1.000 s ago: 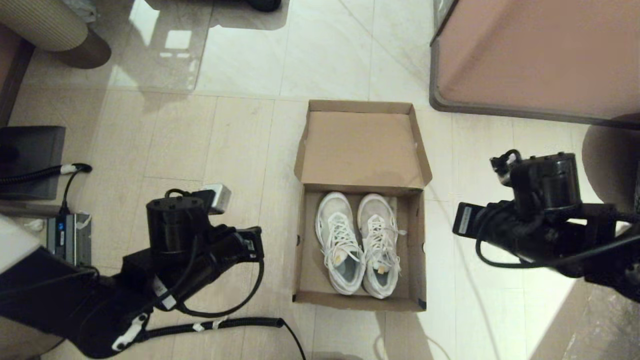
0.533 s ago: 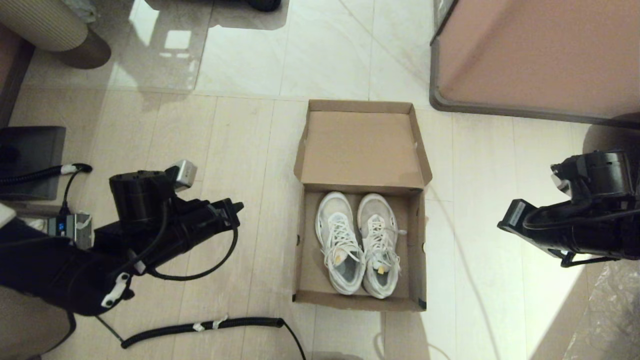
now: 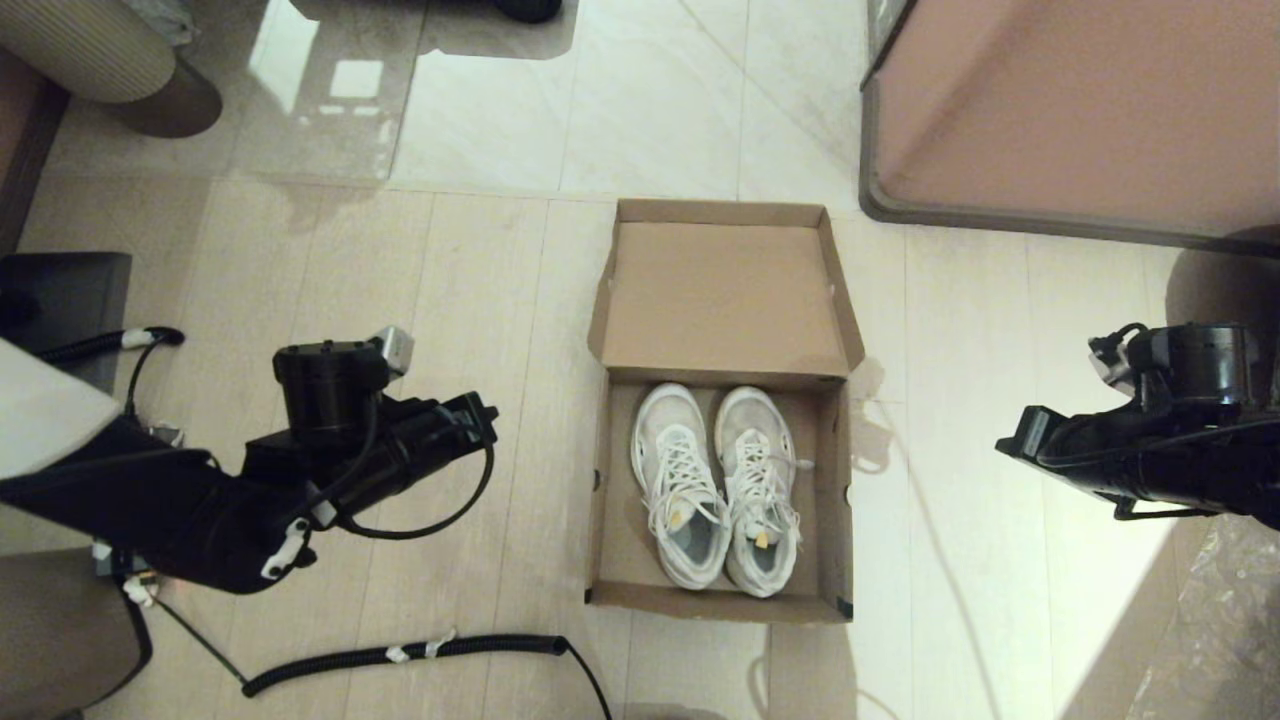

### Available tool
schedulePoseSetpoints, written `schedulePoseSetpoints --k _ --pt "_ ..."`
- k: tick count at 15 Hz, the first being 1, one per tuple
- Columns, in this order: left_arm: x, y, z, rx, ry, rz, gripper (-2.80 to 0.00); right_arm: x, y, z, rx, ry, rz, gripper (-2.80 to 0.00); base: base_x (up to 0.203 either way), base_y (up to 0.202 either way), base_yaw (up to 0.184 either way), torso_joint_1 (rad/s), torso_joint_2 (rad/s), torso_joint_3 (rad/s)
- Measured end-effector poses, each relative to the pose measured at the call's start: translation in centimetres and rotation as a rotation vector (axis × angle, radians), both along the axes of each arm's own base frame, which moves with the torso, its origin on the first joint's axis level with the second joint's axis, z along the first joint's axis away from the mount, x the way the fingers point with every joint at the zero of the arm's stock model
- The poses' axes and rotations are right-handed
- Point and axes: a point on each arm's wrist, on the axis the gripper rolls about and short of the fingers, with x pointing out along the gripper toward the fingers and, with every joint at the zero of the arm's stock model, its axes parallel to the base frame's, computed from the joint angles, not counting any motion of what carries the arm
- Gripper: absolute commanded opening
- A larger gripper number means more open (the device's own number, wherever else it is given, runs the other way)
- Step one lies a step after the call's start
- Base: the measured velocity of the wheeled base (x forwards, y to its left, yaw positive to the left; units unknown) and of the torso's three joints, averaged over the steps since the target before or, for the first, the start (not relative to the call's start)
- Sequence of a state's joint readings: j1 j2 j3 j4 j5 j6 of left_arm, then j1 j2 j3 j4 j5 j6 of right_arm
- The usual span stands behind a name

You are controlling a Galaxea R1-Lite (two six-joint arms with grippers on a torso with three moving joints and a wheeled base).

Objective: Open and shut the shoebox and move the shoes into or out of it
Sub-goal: Close the shoe box

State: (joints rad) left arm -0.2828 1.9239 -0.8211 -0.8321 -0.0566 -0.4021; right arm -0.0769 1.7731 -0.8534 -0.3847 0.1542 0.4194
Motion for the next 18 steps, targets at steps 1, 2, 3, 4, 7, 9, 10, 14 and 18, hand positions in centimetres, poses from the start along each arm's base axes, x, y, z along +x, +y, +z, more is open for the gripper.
schedulePoseSetpoints --k 1,2,3,4,7,9,10,14,18 --pt "0.2 -0.2 -0.3 0.000 0.004 -0.004 -2.80 0.0 -0.1 0.3 0.041 -0.033 0.059 -2.80 0.000 0.000 0.000 0.000 0.00 0.000" --pt "0.4 -0.4 -0.8 0.002 0.015 -0.006 -2.80 0.0 -0.2 0.6 0.090 -0.056 0.123 -2.80 0.000 0.000 0.000 0.000 0.00 0.000" --pt "0.8 -0.5 -1.2 0.004 0.018 -0.009 -2.80 0.1 -0.3 0.6 0.124 -0.069 0.172 -2.80 0.000 0.000 0.000 0.000 0.00 0.000" --pt "1.7 -0.6 -1.2 0.002 -0.002 -0.007 -2.80 0.4 -0.4 0.3 0.133 -0.078 0.183 -2.80 0.000 0.000 0.000 0.000 0.00 0.000" --pt "4.8 -0.6 -1.5 -0.009 -0.049 0.009 -2.80 2.7 -0.6 -1.4 0.079 -0.113 0.084 -2.80 0.000 0.000 0.000 0.000 0.00 0.000" --pt "6.7 -0.9 -1.7 -0.023 -0.078 -0.011 -2.80 4.9 -0.9 -1.5 0.085 -0.175 0.049 -2.80 0.000 0.000 0.000 0.000 0.00 0.000" --pt "7.7 -1.0 -1.7 -0.030 -0.093 -0.022 -2.80 5.9 -1.0 -1.6 0.099 -0.179 0.039 -2.80 0.000 0.000 0.000 0.000 0.00 0.000" --pt "11.1 -1.5 -1.6 -0.043 -0.130 -0.033 -2.80 9.7 -0.6 -1.8 0.108 -0.156 0.025 -2.80 0.000 0.000 0.000 0.000 0.00 0.000" --pt "14.7 -2.4 -1.1 -0.059 -0.199 -0.034 -2.80 13.3 -0.3 -2.4 0.139 -0.142 0.006 -2.80 0.000 0.000 0.000 0.000 0.00 0.000"
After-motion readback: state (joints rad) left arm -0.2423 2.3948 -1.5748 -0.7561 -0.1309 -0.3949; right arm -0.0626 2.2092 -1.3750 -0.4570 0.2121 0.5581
